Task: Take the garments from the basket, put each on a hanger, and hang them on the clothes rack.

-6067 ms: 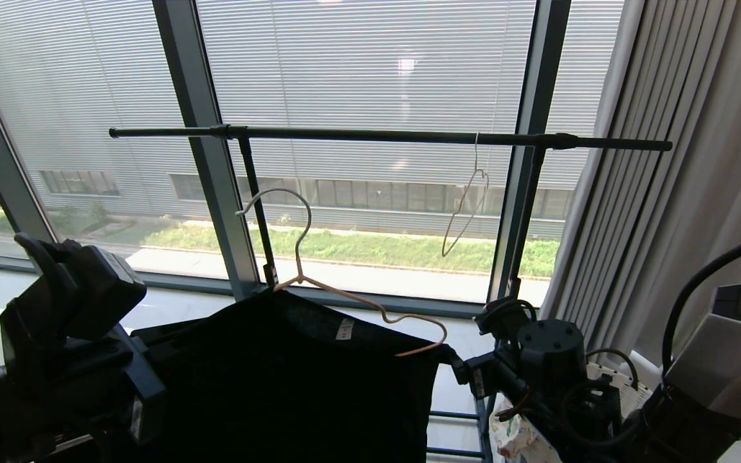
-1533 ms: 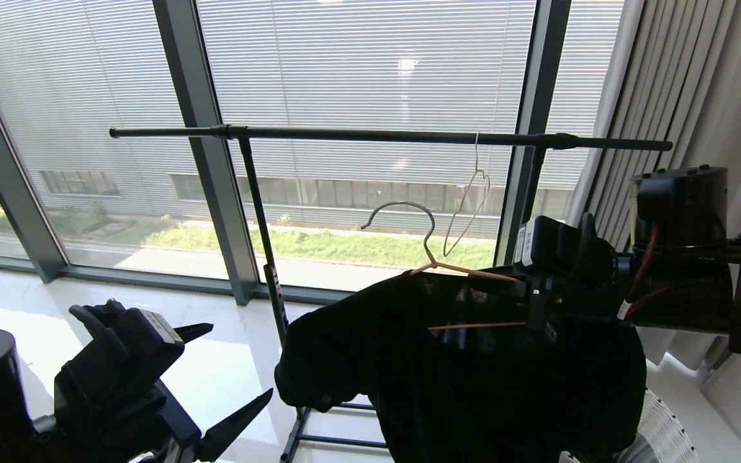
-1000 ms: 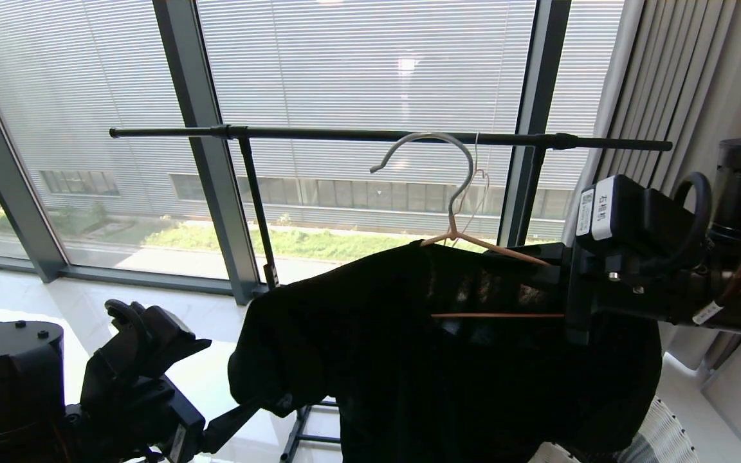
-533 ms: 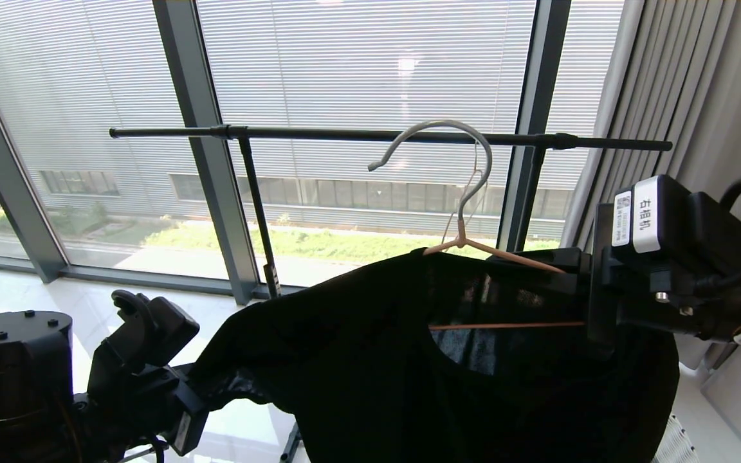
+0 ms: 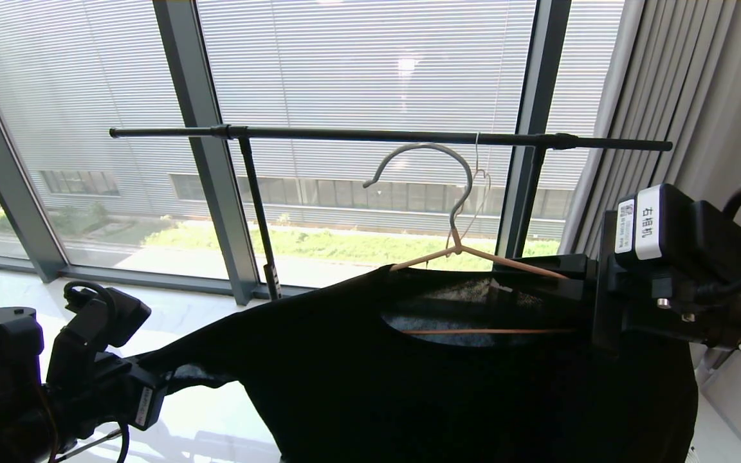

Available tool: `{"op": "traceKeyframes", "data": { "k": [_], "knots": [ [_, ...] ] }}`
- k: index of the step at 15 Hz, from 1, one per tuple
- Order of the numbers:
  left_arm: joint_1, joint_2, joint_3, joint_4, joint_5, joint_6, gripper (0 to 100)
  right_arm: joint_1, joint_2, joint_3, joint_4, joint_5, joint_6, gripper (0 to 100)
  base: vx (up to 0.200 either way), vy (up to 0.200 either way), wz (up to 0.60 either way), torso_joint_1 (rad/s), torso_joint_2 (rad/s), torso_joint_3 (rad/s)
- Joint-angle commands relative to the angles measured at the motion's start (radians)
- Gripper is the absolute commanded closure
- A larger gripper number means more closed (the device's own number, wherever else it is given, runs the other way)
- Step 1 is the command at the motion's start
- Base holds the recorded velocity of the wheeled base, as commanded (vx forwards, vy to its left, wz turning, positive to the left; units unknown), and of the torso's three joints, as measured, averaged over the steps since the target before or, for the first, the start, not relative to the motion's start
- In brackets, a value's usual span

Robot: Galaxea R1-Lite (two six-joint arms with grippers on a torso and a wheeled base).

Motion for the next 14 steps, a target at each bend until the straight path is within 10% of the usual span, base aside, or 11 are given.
{"op": "traceKeyframes", "data": {
  "k": [1, 3, 4, 11, 14],
  "knots": [
    [-0.004, -0.013, 0.002, 0.000, 0.001, 0.000, 100, 0.000, 0.005, 0.001, -0.001, 0.001, 0.000, 100, 0.000, 0.000, 0.00, 0.000, 0.00, 0.000],
    [-0.033, -0.031, 0.003, 0.000, 0.001, 0.000, 100, 0.000, 0.006, 0.001, -0.001, 0.001, 0.000, 100, 0.000, 0.000, 0.00, 0.000, 0.00, 0.000],
    [-0.042, -0.036, 0.005, 0.000, 0.001, -0.002, 0, 0.000, 0.006, 0.007, -0.001, -0.001, 0.000, 100, 0.000, 0.000, 0.00, 0.000, 0.00, 0.000],
    [-0.039, -0.096, 0.006, 0.000, 0.024, -0.043, 0, -0.002, -0.024, 0.085, -0.001, -0.125, 0.122, 100, 0.000, 0.000, 0.00, 0.000, 0.00, 0.000],
    [-0.039, -0.107, -0.001, 0.000, 0.215, -0.055, 0, 0.000, -0.066, 0.164, -0.001, -0.235, 0.263, 100, 0.000, 0.000, 0.00, 0.000, 0.00, 0.000]
  ]
}}
